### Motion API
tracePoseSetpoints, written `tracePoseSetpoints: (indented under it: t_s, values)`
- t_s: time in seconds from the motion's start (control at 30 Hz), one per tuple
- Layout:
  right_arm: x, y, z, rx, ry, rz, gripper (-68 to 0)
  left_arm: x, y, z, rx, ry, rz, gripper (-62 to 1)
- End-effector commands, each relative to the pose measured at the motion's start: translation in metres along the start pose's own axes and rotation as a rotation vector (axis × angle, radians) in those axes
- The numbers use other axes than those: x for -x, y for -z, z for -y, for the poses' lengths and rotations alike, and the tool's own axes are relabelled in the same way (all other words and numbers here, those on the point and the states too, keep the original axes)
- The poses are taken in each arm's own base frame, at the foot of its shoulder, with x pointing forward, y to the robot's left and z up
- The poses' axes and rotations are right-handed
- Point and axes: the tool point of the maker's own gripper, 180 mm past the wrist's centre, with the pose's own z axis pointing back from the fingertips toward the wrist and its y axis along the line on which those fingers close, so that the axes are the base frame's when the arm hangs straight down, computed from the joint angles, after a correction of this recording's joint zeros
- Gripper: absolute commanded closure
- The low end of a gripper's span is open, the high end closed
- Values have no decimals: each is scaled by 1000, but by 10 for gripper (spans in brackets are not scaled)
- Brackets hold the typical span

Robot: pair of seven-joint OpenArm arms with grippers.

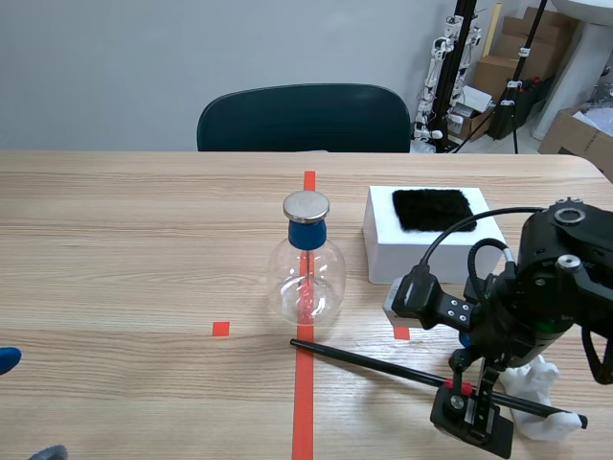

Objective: Do the electroscope experiment. pick up the black charging rod

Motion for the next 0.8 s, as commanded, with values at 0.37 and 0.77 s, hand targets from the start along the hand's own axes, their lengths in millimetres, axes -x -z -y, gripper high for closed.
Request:
tracePoseSetpoints:
  t_s: [0.37, 0.77]
  values:
    - [-7, -8, 10, 27, -7, 29, -679, -4, 1, -3, -2, 5, 15, -623]
    - [-6, -8, 10, 27, -7, 28, -679, -4, 1, -4, -7, 6, 13, -623]
